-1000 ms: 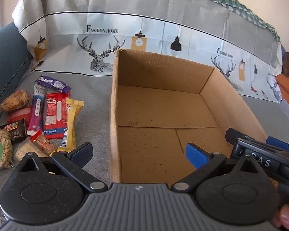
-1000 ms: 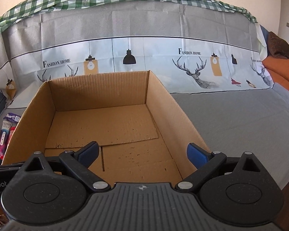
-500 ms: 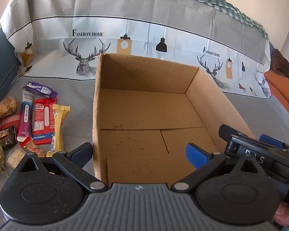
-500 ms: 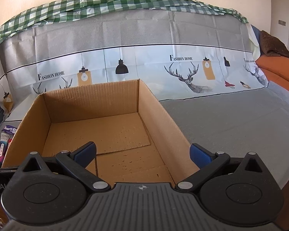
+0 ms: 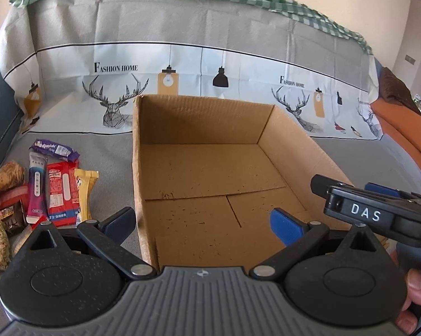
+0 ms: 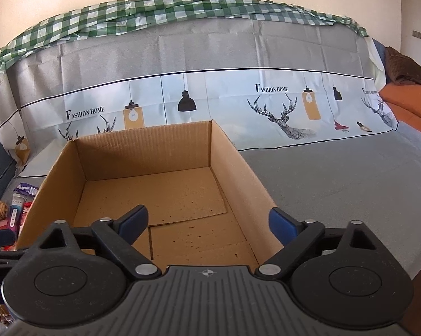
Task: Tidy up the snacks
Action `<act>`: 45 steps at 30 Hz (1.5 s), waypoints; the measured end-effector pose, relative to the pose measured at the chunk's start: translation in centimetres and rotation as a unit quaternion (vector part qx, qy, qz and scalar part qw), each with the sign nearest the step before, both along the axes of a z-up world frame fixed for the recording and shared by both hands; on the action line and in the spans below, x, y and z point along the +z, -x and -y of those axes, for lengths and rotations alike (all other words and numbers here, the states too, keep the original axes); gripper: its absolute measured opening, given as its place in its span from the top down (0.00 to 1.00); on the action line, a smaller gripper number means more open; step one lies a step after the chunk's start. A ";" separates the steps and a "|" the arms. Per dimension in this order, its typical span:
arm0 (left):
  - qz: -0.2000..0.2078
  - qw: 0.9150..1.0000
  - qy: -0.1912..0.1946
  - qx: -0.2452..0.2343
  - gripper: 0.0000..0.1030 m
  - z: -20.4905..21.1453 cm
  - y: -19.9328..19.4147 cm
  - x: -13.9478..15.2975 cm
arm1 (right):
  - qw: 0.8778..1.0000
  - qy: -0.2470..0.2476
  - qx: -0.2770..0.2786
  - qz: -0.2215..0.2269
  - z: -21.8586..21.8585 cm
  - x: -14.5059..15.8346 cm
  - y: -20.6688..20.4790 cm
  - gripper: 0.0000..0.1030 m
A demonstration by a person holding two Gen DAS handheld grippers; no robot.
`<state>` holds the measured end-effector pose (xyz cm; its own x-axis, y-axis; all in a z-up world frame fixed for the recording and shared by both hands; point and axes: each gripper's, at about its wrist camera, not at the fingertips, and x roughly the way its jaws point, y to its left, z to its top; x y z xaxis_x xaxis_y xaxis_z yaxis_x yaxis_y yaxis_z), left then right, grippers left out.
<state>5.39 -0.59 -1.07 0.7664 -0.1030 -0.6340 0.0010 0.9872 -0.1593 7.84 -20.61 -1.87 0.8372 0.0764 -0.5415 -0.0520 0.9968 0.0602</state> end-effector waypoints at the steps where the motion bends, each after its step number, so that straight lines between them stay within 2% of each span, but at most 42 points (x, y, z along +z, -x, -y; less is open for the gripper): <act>1: 0.000 1.000 -0.002 -0.001 0.06 0.0 0.1 0.1 | 1.000 -0.002 0.002 0.000 0.0 0.0 0.1 0.14; 7: 0.015 1.000 -0.015 -0.022 0.32 -0.2 1.1 0.8 | 0.999 -0.010 0.031 -0.002 -1.0 0.5 0.5 0.19; 12: 0.008 0.999 -0.020 -0.036 0.66 -1.8 2.1 1.8 | 0.998 -0.016 0.063 0.019 -2.1 1.5 1.7 0.28; 14: 0.004 0.999 -0.013 -0.043 0.68 -3.3 2.2 2.9 | 0.996 -0.028 0.080 0.024 -2.4 1.8 2.2 0.37; 16: 0.006 0.999 -0.021 -0.045 0.68 -5.2 2.2 4.1 | 0.993 -0.045 0.103 0.029 -2.9 2.1 2.8 0.53; 18: 0.002 0.999 -0.027 -0.031 0.68 -7.5 2.1 4.8 | 0.990 -0.060 0.125 0.035 -3.4 2.5 3.5 0.57; 22: -0.010 0.999 -0.011 0.034 0.68 -13.0 2.1 4.3 | 0.981 -0.074 0.175 0.044 -5.5 3.3 4.5 0.58; 25: -0.018 0.996 0.014 0.091 0.67 -16.6 2.8 1.7 | 0.972 -0.083 0.215 0.048 -7.6 4.1 5.0 0.57; 26: -0.050 0.991 0.031 0.123 0.66 -17.7 2.6 0.9 | 0.968 -0.085 0.230 0.049 -8.4 4.4 5.2 0.56; 28: -0.056 0.983 0.076 0.159 0.57 -19.9 2.5 0.5 | 0.961 -0.086 0.258 0.045 -10.0 4.8 5.3 0.53; 30: -0.056 0.976 0.077 0.194 0.32 -21.2 2.7 0.6 | 0.954 -0.082 0.286 0.035 -12.0 5.1 5.2 0.50; 34: -0.086 0.962 0.107 0.235 0.27 -23.4 2.5 -0.5 | 0.935 -0.047 0.352 0.000 -17.0 4.5 4.7 0.38; 37: -0.108 0.951 0.100 0.273 0.21 -24.5 2.6 -1.2 | 0.926 -0.021 0.376 -0.016 -20.3 2.9 4.5 0.37; 39: -0.120 0.943 0.114 0.288 0.21 -25.3 2.7 -1.7 | 0.923 -0.016 0.384 -0.031 -21.7 1.5 4.5 0.37; 41: -0.129 0.941 0.125 0.289 0.19 -25.7 2.7 -2.2 | 0.922 0.005 0.387 -0.032 -23.1 0.4 4.6 0.37; 45: -0.151 0.936 0.121 0.294 0.17 -25.8 2.0 -3.0 | 0.918 0.029 0.392 -0.041 -25.0 -1.0 4.2 0.35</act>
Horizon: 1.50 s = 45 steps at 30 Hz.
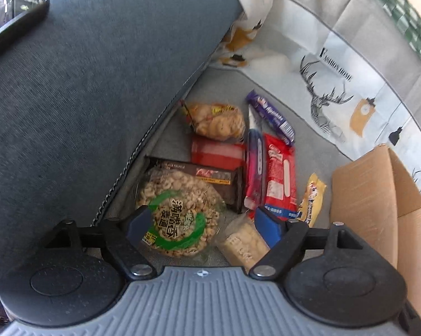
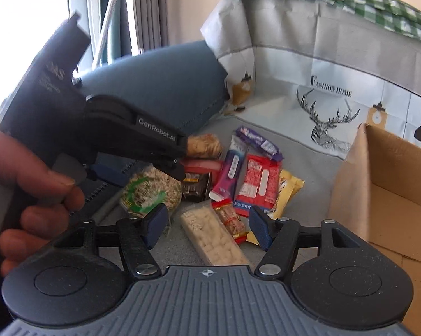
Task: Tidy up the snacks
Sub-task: 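Lower the left gripper onto the green-label nut bag while the right gripper grasps the clear puff bag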
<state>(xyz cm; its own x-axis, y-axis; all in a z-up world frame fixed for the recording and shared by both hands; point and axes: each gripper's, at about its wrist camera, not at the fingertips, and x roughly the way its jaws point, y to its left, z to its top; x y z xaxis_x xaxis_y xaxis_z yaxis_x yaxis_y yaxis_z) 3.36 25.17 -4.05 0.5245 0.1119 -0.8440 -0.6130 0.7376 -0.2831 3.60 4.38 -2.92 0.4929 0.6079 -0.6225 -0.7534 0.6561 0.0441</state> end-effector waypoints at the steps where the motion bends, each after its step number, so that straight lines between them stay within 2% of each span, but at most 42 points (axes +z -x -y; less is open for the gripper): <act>1: -0.003 1.000 0.003 0.004 0.16 -0.1 -0.3 -0.3 | 1.000 0.005 -0.003 -0.008 -0.4 -0.4 -0.4 0.35; 7: -0.035 0.998 0.043 0.028 0.12 -1.0 -0.8 -2.3 | 0.997 0.035 -0.017 -0.059 -2.0 -2.7 -2.4 0.33; 9: -0.031 0.998 0.046 0.028 0.07 -1.0 -0.9 -2.5 | 0.997 0.042 -0.023 -0.065 -2.4 -3.3 -2.8 0.32; 15: -0.041 0.998 0.037 0.024 0.03 -0.5 -1.6 -3.0 | 0.991 0.079 -0.040 -0.098 -3.1 -5.3 -3.9 0.32; 18: -0.043 0.998 0.035 0.025 0.01 -0.5 -1.8 -3.1 | 0.989 0.092 -0.048 -0.105 -3.0 -6.2 -4.1 0.35; 20: -0.044 0.998 0.034 0.023 0.01 -0.4 -2.0 -3.2 | 0.988 0.099 -0.044 -0.108 -2.8 -6.4 -4.2 0.44; 22: -0.048 0.998 0.028 0.020 0.01 -0.3 -2.2 -3.3 | 0.988 0.098 -0.034 -0.116 -2.5 -6.5 -4.1 0.59; 24: -0.055 0.998 0.020 0.017 0.01 -0.1 -2.4 -3.4 | 0.988 0.092 -0.022 -0.120 -2.3 -6.3 -4.0 0.63; 29: -0.069 0.998 -0.002 0.011 0.01 0.4 -2.9 -3.7 | 0.989 0.075 -0.016 -0.125 -1.1 -5.0 -3.0 0.63; 37: -0.100 0.993 -0.056 -0.007 0.02 1.6 -3.6 -4.2 | 0.986 0.093 -0.016 -0.140 -0.5 -5.5 -1.8 0.62; 40: -0.116 0.990 -0.085 -0.009 0.10 1.8 -3.6 -4.3 | 0.985 0.094 -0.018 -0.143 -0.3 -5.8 -1.9 0.57; 42: -0.117 0.987 -0.106 -0.010 0.24 2.0 -3.5 -4.1 | 0.985 0.093 -0.021 -0.143 -0.2 -5.9 -2.0 0.56; 45: -0.107 0.986 -0.129 -0.017 0.40 2.2 -3.2 -3.5 | 0.985 0.091 -0.026 -0.144 -0.2 -6.0 -2.0 0.54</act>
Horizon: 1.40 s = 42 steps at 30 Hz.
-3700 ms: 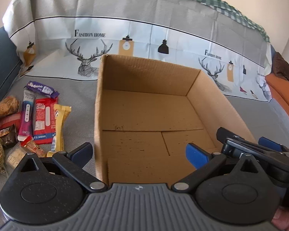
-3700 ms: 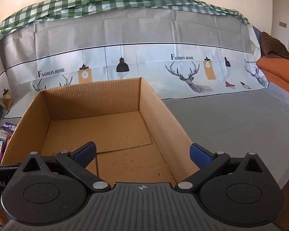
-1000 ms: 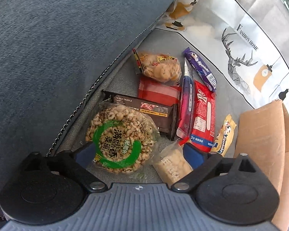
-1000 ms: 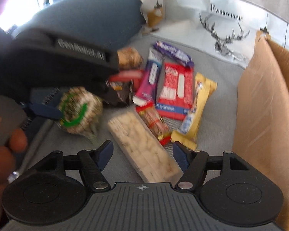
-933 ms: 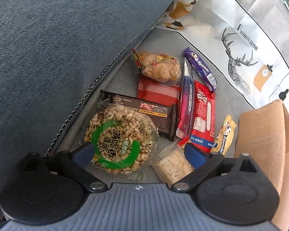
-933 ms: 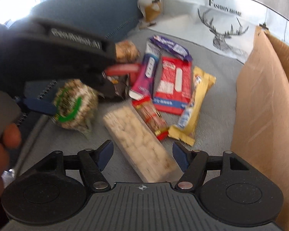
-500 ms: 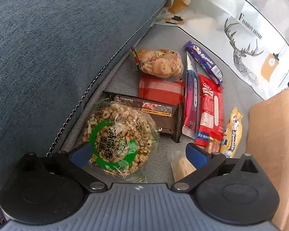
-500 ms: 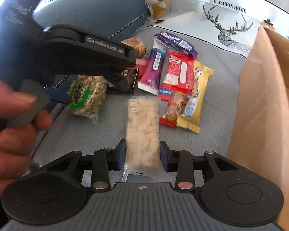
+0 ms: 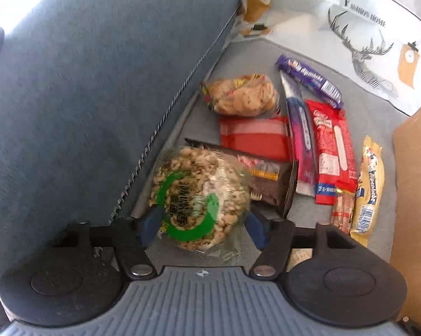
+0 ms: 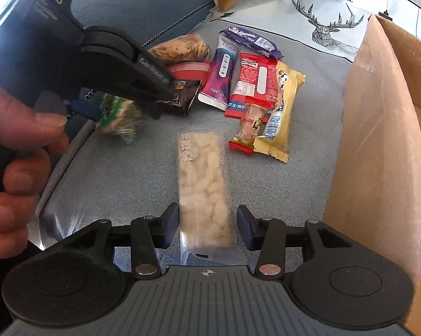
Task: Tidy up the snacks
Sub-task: 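Lower the left gripper onto the green-label nut bag while the right gripper grasps the clear puff bag, then close the left gripper on the nut bag and lift it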
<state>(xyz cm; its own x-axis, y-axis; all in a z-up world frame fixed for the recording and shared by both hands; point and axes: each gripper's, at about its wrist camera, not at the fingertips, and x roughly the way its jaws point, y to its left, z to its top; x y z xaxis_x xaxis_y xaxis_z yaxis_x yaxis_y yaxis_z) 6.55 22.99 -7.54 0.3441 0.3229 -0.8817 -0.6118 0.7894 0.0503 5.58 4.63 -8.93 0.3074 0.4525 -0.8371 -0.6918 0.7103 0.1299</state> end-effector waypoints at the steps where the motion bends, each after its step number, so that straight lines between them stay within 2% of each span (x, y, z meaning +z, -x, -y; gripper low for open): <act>1: 0.005 1.000 -0.005 -0.003 0.42 0.1 0.1 0.2 | 1.000 0.000 0.000 0.000 0.0 -0.1 0.0 0.54; 4: 0.023 1.000 -0.007 -0.007 0.52 0.1 0.5 0.8 | 1.000 0.003 -0.003 0.001 -0.2 -0.3 0.1 0.54; 6: 0.053 0.999 0.003 -0.007 0.58 -0.1 1.0 1.6 | 1.000 0.006 -0.004 0.001 -0.4 -0.5 0.1 0.54; 8: 0.081 0.997 0.016 -0.010 0.60 -0.4 1.5 2.2 | 1.000 0.006 -0.004 0.004 -0.4 -0.5 0.2 0.57; 9: 0.093 0.995 0.026 -0.012 0.64 -0.6 1.7 2.5 | 1.000 0.005 -0.004 0.005 -0.4 -0.5 0.3 0.61; 11: 0.116 0.992 0.039 -0.014 0.70 -0.7 2.0 3.0 | 1.000 0.002 -0.003 0.008 -0.4 -0.2 0.3 0.63; 15: 0.179 0.979 0.087 -0.030 0.72 -1.1 2.7 4.0 | 1.000 -0.003 -0.009 0.010 -0.3 0.1 0.2 0.63; 19: 0.191 0.969 0.152 -0.049 0.72 -1.2 2.4 3.6 | 1.000 -0.005 -0.011 0.007 -0.2 0.2 0.2 0.63; 22: 0.183 0.963 0.193 -0.047 0.71 -1.5 2.1 2.8 | 1.000 -0.007 -0.010 0.003 -0.1 0.2 0.3 0.63; 23: 0.178 0.964 0.192 -0.041 0.69 -1.5 2.1 2.7 | 1.000 -0.007 -0.009 0.001 -0.1 0.2 0.2 0.63; 25: 0.147 0.976 0.159 -0.026 0.63 -1.4 1.9 2.5 | 1.000 -0.006 -0.008 0.002 -0.2 0.2 0.2 0.63; 26: 0.125 0.983 0.135 -0.014 0.52 -1.3 1.8 2.3 | 1.000 -0.005 -0.008 0.001 -0.2 0.2 0.2 0.63; 27: 0.107 0.987 0.122 -0.001 0.46 -1.4 2.1 2.1 | 1.000 -0.005 -0.008 0.000 -0.2 0.1 0.1 0.62; 29: 0.098 0.986 0.133 0.017 0.42 -2.1 2.1 1.6 | 1.000 -0.005 -0.007 0.000 -0.3 0.1 0.0 0.62; 31: 0.095 0.985 0.142 0.023 0.34 -2.4 2.0 1.3 | 1.000 -0.004 -0.007 0.003 -0.3 0.0 -0.1 0.62; 32: 0.091 0.986 0.137 0.026 0.26 -2.4 2.0 1.2 | 1.000 -0.003 -0.007 0.004 -0.4 0.0 0.0 0.62; 34: 0.082 0.988 0.127 0.031 0.18 -2.4 1.9 1.1 | 1.000 -0.004 -0.007 0.005 -0.4 -0.1 -0.1 0.61; 42: 0.045 0.989 0.133 0.045 0.06 -2.3 1.2 -0.3 | 1.000 -0.001 -0.010 0.010 -0.4 -0.9 0.0 0.53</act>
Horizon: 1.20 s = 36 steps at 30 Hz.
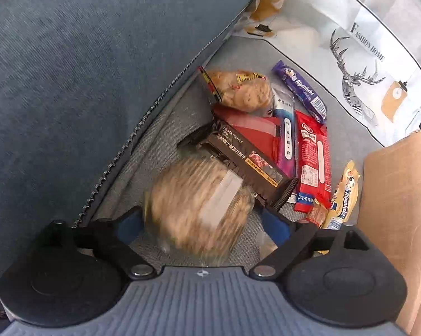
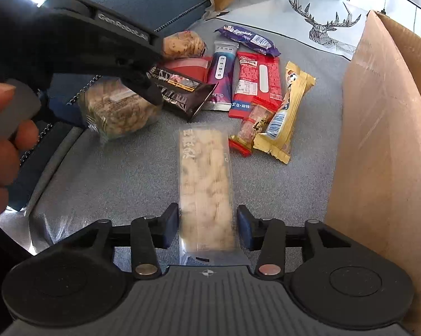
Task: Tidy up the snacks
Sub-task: 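Close the left gripper on the nut bag and lift it, then carry the nut bag and puff bag over the box with both grippers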
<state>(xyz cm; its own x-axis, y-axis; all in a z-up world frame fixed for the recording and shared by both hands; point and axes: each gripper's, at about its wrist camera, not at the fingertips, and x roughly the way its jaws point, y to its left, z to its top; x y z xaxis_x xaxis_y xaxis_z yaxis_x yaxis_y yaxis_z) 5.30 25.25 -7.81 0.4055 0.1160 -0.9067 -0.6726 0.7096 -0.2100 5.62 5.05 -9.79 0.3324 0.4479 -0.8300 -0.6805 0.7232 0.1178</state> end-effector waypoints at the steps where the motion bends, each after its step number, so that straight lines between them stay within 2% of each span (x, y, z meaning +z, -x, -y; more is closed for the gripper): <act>1: -0.002 1.000 0.000 0.003 0.06 0.0 -0.2 -0.2 | 1.000 0.001 -0.001 0.000 0.0 -0.1 -0.1 0.53; 7: -0.021 0.999 0.005 0.033 0.02 0.3 -1.0 -1.1 | 1.000 -0.002 -0.008 0.008 -0.3 -0.2 -0.2 0.45; 14: -0.052 0.998 -0.023 0.019 0.02 1.0 -2.9 -1.9 | 1.000 0.011 0.004 0.022 -1.0 -0.3 0.0 0.44; 17: -0.061 0.997 -0.038 0.010 0.07 1.1 -3.3 -2.2 | 1.000 0.011 0.004 0.022 -0.9 -0.4 -0.1 0.47; 18: -0.059 0.997 -0.043 0.005 0.12 1.2 -3.3 -2.1 | 1.000 0.012 0.003 0.023 -0.9 -0.3 -0.1 0.53; 19: -0.058 0.997 -0.050 -0.001 0.13 1.3 -3.4 -1.9 | 1.000 0.011 0.004 0.025 -0.9 -0.3 -0.1 0.61; 21: -0.060 0.996 -0.061 -0.012 0.15 1.5 -3.3 -1.7 | 1.000 0.008 0.001 0.022 -0.7 -0.2 -0.2 0.62; 26: -0.035 0.997 -0.063 -0.029 0.15 1.8 -2.4 -0.5 | 1.000 0.001 -0.005 0.027 -0.5 0.4 -0.1 0.63; 36: 0.040 0.995 -0.070 -0.060 0.15 3.2 -0.7 4.0 | 0.996 -0.037 -0.027 0.080 0.9 4.4 1.4 0.63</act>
<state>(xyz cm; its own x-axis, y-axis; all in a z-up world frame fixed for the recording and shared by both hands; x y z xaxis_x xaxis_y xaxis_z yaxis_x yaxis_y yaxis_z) 5.96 22.07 -3.81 0.4943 0.1858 -0.8492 -0.5669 0.8094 -0.1529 4.24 4.13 -5.41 0.4825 0.4844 -0.7298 -0.6553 0.7525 0.0663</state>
